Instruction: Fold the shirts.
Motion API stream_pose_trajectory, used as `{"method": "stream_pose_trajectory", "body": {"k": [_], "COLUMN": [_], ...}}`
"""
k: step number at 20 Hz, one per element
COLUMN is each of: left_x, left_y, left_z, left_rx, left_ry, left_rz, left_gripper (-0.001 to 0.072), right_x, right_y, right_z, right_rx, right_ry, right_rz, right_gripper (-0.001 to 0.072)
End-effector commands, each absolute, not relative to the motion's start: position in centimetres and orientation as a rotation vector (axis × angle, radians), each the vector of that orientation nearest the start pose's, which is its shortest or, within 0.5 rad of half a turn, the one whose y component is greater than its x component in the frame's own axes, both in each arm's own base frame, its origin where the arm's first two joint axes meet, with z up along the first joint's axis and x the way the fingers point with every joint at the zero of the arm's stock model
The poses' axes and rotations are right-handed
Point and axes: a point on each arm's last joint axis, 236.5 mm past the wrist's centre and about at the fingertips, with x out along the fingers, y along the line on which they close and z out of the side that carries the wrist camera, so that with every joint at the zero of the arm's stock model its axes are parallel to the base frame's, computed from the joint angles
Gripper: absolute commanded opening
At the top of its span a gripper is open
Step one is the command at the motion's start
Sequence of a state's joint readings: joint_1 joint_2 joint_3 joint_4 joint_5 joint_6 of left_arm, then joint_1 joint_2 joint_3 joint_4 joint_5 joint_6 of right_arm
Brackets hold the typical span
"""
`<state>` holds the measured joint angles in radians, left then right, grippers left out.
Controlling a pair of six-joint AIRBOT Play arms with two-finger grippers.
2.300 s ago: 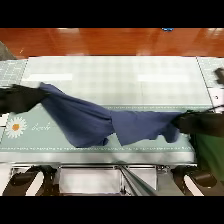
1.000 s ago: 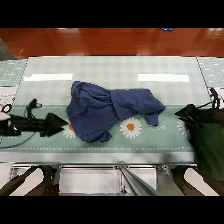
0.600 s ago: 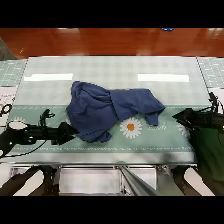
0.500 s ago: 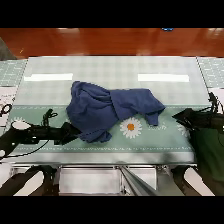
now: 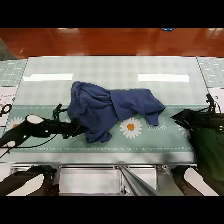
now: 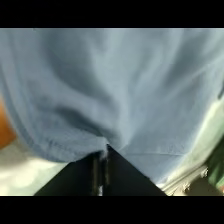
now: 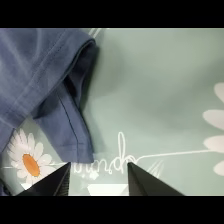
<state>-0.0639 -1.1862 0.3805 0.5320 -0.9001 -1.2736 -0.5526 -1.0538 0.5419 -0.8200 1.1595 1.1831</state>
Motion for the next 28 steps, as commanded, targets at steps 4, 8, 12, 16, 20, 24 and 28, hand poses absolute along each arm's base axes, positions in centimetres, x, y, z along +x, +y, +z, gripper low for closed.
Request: {"method": "stream_pose_trajectory", "body": {"k": [4,8,12,16,20,24,28], "left_x": [24.9,24.7,24.6,24.9,28.5,35.2,36.0], "left_y": [-19.5,-19.8,-19.8,-19.7,-17.6,-12.6,-8.8], "left_z": [-8.1,-7.7,-7.7,-7.4,-2.1,12.4,30.9], "left_rx": [-0.831,-0.833,-0.833,-0.838,-0.850,-0.782,-0.592], "left_ry": [1.488,1.501,1.503,1.495,1.362,0.956,0.507], "left_rz": [-0.488,-0.509,-0.511,-0.512,-0.586,-0.636,-0.626], "left_gripper": [0.0021,0.0021,0.0022,0.0022,0.0022,0.0021,0.0021], "right_x": [26.9,27.1,28.5,30.4,32.5,37.9,37.4], "right_y": [4.1,7.4,10.7,12.4,12.1,8.1,5.9], "right_z": [-8.0,-10.6,-11.6,-10.5,-4.3,10.5,30.2], "right_rx": [0.850,0.835,0.850,0.786,0.665,0.394,0.189], "right_ry": [1.345,1.422,1.416,1.393,1.327,1.003,0.583], "right_rz": [0.205,0.251,0.306,0.371,0.483,0.405,0.330], "right_gripper": [0.0406,0.0406,0.0406,0.0025,0.0025,0.0024,0.0024]}}
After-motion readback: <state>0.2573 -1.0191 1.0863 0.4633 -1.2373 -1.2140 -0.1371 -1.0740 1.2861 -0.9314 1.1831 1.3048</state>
